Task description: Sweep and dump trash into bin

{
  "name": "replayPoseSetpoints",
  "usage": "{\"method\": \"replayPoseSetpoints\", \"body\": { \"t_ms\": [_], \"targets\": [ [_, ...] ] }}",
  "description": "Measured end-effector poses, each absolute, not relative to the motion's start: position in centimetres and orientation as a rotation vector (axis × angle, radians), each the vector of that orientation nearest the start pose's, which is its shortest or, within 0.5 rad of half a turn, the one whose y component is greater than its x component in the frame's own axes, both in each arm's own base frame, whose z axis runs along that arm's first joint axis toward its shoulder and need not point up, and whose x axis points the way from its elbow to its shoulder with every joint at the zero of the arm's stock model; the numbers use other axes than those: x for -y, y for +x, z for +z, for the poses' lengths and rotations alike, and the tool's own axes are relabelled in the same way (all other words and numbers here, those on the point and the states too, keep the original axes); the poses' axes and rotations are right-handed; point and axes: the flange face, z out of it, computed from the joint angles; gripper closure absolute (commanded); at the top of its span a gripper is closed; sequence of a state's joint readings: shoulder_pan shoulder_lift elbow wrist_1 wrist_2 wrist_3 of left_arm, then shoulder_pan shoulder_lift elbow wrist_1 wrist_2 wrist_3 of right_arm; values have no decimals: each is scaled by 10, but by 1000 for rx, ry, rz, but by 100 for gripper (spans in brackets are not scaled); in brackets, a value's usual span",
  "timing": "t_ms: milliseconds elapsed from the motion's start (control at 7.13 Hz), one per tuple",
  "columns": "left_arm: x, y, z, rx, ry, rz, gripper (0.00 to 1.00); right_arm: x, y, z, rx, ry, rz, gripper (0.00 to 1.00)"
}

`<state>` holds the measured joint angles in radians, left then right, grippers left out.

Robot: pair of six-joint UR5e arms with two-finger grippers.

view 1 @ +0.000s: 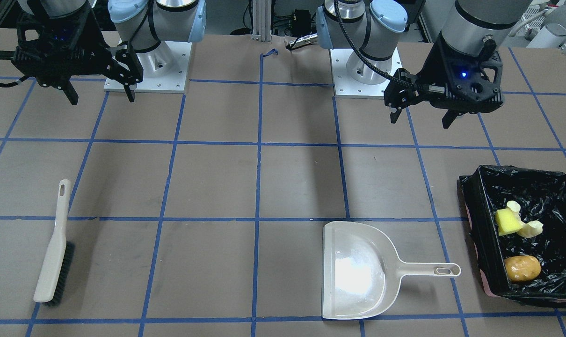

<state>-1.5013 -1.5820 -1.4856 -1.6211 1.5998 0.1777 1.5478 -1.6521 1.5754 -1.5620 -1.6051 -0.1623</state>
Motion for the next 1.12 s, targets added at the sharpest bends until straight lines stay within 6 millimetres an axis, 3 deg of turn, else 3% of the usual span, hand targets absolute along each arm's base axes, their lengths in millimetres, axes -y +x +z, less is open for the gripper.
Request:
{"method": "replayPoseSetpoints", "body": {
  "t_ms": [1122],
  "targets": [
    [500,-92,521,-3099,156,-45,0,465,118,524,-3178,-208,-99,0]
  ]
}}
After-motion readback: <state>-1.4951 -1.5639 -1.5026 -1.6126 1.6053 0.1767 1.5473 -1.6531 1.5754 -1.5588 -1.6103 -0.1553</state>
